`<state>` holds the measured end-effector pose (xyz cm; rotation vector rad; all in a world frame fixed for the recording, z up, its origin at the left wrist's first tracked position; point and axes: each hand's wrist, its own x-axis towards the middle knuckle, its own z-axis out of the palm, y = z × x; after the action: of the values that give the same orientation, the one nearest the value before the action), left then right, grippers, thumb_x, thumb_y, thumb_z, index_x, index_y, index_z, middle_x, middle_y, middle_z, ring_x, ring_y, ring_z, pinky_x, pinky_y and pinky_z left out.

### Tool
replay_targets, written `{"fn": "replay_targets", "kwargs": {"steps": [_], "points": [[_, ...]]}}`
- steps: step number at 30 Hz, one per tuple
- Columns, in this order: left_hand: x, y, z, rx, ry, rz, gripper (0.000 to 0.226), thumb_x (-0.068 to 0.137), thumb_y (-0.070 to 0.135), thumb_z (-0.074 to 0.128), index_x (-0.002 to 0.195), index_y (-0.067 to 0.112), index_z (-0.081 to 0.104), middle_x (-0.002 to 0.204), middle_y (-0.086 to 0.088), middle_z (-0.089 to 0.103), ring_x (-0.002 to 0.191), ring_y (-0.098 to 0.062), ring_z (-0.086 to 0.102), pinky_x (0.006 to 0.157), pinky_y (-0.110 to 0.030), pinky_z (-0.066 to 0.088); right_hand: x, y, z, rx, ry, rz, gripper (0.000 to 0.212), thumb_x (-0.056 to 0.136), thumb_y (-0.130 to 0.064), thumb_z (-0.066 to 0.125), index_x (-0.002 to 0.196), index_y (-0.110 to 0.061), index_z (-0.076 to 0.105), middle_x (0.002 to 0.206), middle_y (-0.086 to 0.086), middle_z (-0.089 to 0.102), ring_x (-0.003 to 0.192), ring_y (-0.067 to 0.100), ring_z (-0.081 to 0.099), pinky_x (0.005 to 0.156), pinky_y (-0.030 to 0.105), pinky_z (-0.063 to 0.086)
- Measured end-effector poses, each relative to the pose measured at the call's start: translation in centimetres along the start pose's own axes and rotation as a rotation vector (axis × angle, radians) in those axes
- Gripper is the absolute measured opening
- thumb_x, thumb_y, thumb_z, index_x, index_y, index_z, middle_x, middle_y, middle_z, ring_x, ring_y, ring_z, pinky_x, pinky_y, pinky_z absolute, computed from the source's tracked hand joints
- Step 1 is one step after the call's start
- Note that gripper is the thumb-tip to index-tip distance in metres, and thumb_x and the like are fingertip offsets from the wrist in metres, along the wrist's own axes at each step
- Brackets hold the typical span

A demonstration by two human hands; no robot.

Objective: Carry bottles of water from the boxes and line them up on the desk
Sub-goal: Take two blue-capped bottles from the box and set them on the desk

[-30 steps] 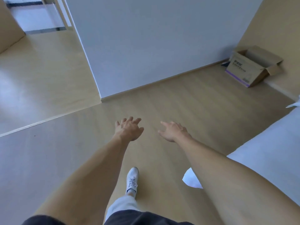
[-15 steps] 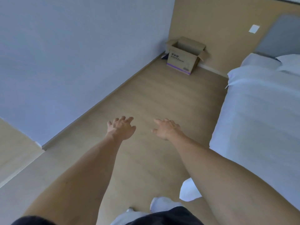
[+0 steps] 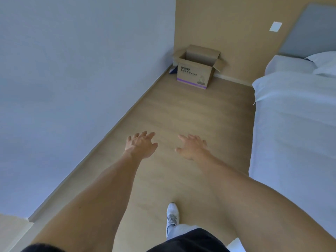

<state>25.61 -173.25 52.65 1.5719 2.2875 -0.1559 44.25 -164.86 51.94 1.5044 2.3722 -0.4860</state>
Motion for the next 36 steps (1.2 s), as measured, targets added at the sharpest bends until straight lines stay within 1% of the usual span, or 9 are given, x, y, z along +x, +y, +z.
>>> {"fn": "replay_targets", "kwargs": {"steps": [6, 10, 13, 21, 23, 28, 33, 36], "points": [[10.3, 2.0, -5.4, 0.015, 0.009, 0.013, 0.058, 0.103, 0.052, 0.034, 0.157, 0.036, 0.023, 0.164, 0.001, 0.026, 0.149, -0.027, 0.026, 0.119, -0.049, 0.021, 9.3, 1.9, -5.5, 0.026, -0.022, 0.030, 0.071, 0.092, -0.062, 0.047, 0.154, -0.038, 0.022, 0.161, 0.003, 0.025, 0.147, 0.029, 0.023, 0.116, 0.048, 0.023], [15.8, 3.5, -7.1, 0.019, -0.004, 0.042, 0.058, 0.102, 0.052, 0.035, 0.157, 0.036, 0.023, 0.164, 0.000, 0.025, 0.149, -0.028, 0.026, 0.120, -0.050, 0.021, 14.2, 3.0, -7.6, 0.027, -0.034, 0.054, 0.071, 0.092, -0.063, 0.046, 0.154, -0.037, 0.022, 0.159, 0.003, 0.028, 0.145, 0.029, 0.026, 0.114, 0.048, 0.025], [20.2, 4.1, -8.1, 0.031, -0.028, 0.069, 0.058, 0.102, 0.052, 0.035, 0.158, 0.037, 0.023, 0.165, 0.000, 0.023, 0.149, -0.029, 0.025, 0.121, -0.050, 0.020, 18.1, 3.9, -9.0, 0.043, -0.051, 0.081, 0.072, 0.092, -0.063, 0.046, 0.155, -0.038, 0.021, 0.161, 0.003, 0.025, 0.146, 0.029, 0.025, 0.114, 0.048, 0.024], [35.6, 3.9, -12.0, 0.033, -0.023, 0.157, 0.057, 0.102, 0.050, 0.036, 0.156, 0.036, 0.026, 0.162, -0.001, 0.029, 0.147, -0.028, 0.029, 0.118, -0.048, 0.024, 30.8, 5.4, -13.6, 0.062, -0.047, 0.167, 0.072, 0.093, -0.063, 0.046, 0.155, -0.036, 0.021, 0.160, 0.005, 0.027, 0.145, 0.030, 0.028, 0.115, 0.048, 0.025], [40.3, 3.7, -13.6, 0.029, -0.015, 0.185, 0.057, 0.102, 0.051, 0.036, 0.156, 0.036, 0.027, 0.161, 0.000, 0.031, 0.146, -0.028, 0.030, 0.117, -0.047, 0.025, 34.5, 5.5, -15.7, 0.061, -0.030, 0.201, 0.073, 0.092, -0.064, 0.046, 0.155, -0.036, 0.022, 0.159, 0.004, 0.029, 0.144, 0.029, 0.030, 0.115, 0.047, 0.027], [51.0, 3.3, -18.5, 0.041, -0.055, 0.245, 0.057, 0.102, 0.050, 0.036, 0.156, 0.035, 0.027, 0.162, -0.001, 0.029, 0.147, -0.028, 0.029, 0.117, -0.048, 0.024, 42.6, 5.1, -21.5, 0.068, -0.026, 0.280, 0.070, 0.093, -0.061, 0.044, 0.154, -0.034, 0.023, 0.159, 0.005, 0.030, 0.143, 0.028, 0.031, 0.116, 0.045, 0.028], [59.8, 4.5, -22.2, 0.087, -0.075, 0.328, 0.054, 0.102, 0.048, 0.036, 0.153, 0.030, 0.032, 0.155, -0.003, 0.037, 0.142, -0.030, 0.035, 0.113, -0.047, 0.029, 48.9, 5.4, -25.4, 0.120, -0.018, 0.337, 0.071, 0.094, -0.061, 0.043, 0.155, -0.034, 0.020, 0.162, 0.004, 0.024, 0.147, 0.028, 0.024, 0.118, 0.046, 0.023], [64.2, 5.8, -23.4, 0.118, -0.089, 0.375, 0.055, 0.102, 0.047, 0.036, 0.153, 0.029, 0.032, 0.156, -0.004, 0.037, 0.141, -0.031, 0.036, 0.112, -0.048, 0.029, 52.5, 6.3, -27.2, 0.133, -0.021, 0.374, 0.070, 0.094, -0.061, 0.043, 0.155, -0.032, 0.022, 0.161, 0.004, 0.026, 0.147, 0.027, 0.026, 0.117, 0.045, 0.025]]}}
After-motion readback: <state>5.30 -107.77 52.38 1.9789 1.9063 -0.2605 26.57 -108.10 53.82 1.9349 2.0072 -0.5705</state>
